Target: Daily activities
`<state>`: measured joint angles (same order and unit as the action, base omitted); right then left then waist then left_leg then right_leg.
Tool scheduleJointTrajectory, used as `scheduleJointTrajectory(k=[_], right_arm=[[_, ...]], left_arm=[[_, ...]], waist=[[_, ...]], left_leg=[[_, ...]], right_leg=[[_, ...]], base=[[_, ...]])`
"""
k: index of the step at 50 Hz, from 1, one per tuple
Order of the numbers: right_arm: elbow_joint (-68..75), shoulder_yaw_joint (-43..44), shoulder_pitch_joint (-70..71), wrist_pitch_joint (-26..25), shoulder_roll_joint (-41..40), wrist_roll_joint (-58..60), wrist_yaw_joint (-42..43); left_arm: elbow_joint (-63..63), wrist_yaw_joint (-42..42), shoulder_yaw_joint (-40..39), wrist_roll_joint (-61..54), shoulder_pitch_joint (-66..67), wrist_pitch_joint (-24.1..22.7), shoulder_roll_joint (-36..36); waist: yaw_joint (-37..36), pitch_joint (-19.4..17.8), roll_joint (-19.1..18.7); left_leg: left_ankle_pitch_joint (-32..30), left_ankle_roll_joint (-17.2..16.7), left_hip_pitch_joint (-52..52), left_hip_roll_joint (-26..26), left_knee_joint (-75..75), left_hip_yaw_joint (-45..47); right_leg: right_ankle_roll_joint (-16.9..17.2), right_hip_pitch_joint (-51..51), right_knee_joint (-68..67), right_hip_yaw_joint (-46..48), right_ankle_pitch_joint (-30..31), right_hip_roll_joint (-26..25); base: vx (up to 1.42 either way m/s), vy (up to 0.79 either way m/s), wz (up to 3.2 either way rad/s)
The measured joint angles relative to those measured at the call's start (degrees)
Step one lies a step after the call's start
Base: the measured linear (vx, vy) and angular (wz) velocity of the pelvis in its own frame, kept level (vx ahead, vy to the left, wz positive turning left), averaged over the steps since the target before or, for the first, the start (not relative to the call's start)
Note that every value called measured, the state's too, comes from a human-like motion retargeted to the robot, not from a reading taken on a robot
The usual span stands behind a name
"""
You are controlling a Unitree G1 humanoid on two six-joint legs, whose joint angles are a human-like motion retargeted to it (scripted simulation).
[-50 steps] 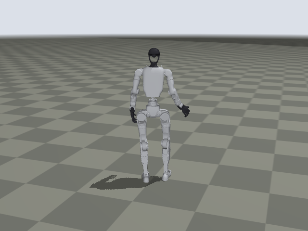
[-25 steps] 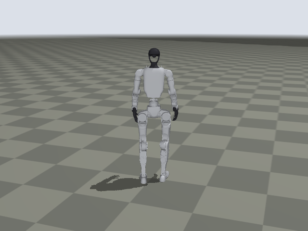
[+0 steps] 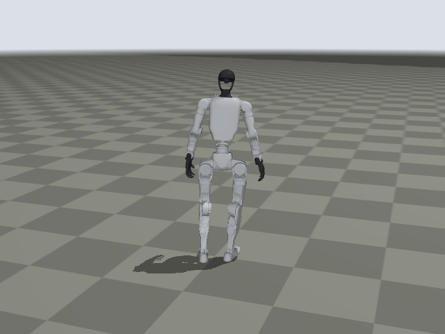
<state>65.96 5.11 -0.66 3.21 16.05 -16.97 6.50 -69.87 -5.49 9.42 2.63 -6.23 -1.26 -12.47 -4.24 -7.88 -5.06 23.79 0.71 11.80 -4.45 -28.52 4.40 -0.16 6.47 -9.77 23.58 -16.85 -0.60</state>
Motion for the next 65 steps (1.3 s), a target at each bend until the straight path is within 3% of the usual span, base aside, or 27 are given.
scheduleJointTrajectory(k=[10, 17, 26, 35, 41, 47, 55, 57, 62, 65], right_arm=[[-1.62, -3.66, 0.60, 0.52, 1.06, 4.84, 0.91], [-3.61, -4.81, 2.72, 1.21, 1.91, 4.61, 2.58], [-6.21, -2.93, 2.94, 1.84, 2.31, 3.50, 4.92], [-13.04, -1.08, 1.51, 2.48, 3.12, 4.43, 6.10], [-22.06, 3.55, -2.42, 4.79, 3.29, 2.82, 10.79], [-47.82, 15.75, -6.53, 10.33, 2.43, 2.42, 23.11], [-82.22, 24.44, -1.54, 15.98, -1.47, 10.37, 36.74], [-85.12, 23.74, -0.02, 16.09, -0.96, 12.25, 37.57], [-82.33, 20.58, 1.22, 13.89, 3.42, 16.78, 37.46], [-69.52, 17.20, 2.21, 10.01, 11.74, 19.11, 35.74]], left_arm=[[1.23, 1.32, 3.38, 3.88, 1.43, -0.60, 0.25], [2.80, 2.35, 4.98, 4.53, 0.68, -1.01, -0.23], [4.51, 3.22, 5.10, 3.30, 0.56, -1.47, -0.44], [6.72, 2.09, 6.50, 3.04, 0.17, -1.86, -0.07], [8.52, 2.99, 6.66, 3.56, 0.58, -2.03, 1.57], [11.20, 8.57, 4.02, 3.64, 4.36, -1.64, 1.63], [9.55, 17.62, -2.45, 0.89, 8.49, -1.54, -0.93], [8.39, 18.49, -3.32, 0.75, 8.75, -1.63, -2.64], [8.68, 17.25, -2.83, 0.74, 9.90, -1.98, -5.95], [10.95, 13.99, 0.59, 2.99, 10.04, -2.73, -8.05]], waist=[[0.21, -1.38, 1.92], [-0.17, -2.29, 3.19], [-2.24, -3.44, 4.82], [-3.24, -4.96, 5.04], [-4.54, -5.66, 3.35], [-4.26, -5.70, 1.06], [2.20, -6.86, -0.16], [3.60, -8.14, -0.23], [4.80, -10.47, -1.13], [2.59, -10.53, -1.03]], left_leg=[[3.61, 0.11, 4.79, -3.92, -14.75, 4.98], [-10.18, -2.18, 5.57, -8.75, -28.84, 9.01], [-15.72, -3.57, 6.33, -4.06, -31.53, 3.70], [-16.71, -1.27, 6.36, 0.19, -29.68, 0.74], [-13.99, 0.43, 9.05, 1.60, -33.43, -0.82], [-7.10, 3.88, 10.38, 5.16, -37.24, -2.73], [8.29, 11.84, 5.74, 11.29, -20.02, -2.82], [10.07, 13.14, 6.30, 10.93, -17.02, -0.48], [9.68, 13.68, 9.84, 8.58, -13.82, 3.41], [8.57, 13.85, 10.97, 9.25, -11.22, 5.86]], right_leg=[[-1.19, 5.31, -1.86, -0.42, -0.01, -2.63], [-2.85, 8.14, -3.95, -2.20, -0.35, -5.81], [-3.26, 10.23, -7.23, -6.93, -0.97, -7.11], [-2.55, 11.75, -10.07, -10.69, -1.22, -6.72], [-1.31, 14.30, -13.64, -12.16, -0.68, -6.90], [1.35, 18.15, -15.80, -14.24, 3.82, -6.95], [5.04, 30.22, -22.52, -16.93, 15.05, -4.43], [3.57, 33.12, -24.41, -14.54, 16.08, -1.72], [-2.00, 35.31, -40.92, -10.90, 5.10, 4.95], [-6.52, 34.00, -57.17, -10.02, -3.18, 12.76]], base=[[-0.08, -0.09, -0.41], [-0.07, -0.08, -0.54], [-0.04, -0.03, -0.51], [-0.07, 0.01, -0.39], [-0.19, 0.08, -0.47], [-0.34, 0.14, -0.53], [-0.47, 0.12, -0.67], [-0.47, 0.08, -0.91], [-0.37, 0.04, -0.88], [-0.24, 0.03, -0.85]])
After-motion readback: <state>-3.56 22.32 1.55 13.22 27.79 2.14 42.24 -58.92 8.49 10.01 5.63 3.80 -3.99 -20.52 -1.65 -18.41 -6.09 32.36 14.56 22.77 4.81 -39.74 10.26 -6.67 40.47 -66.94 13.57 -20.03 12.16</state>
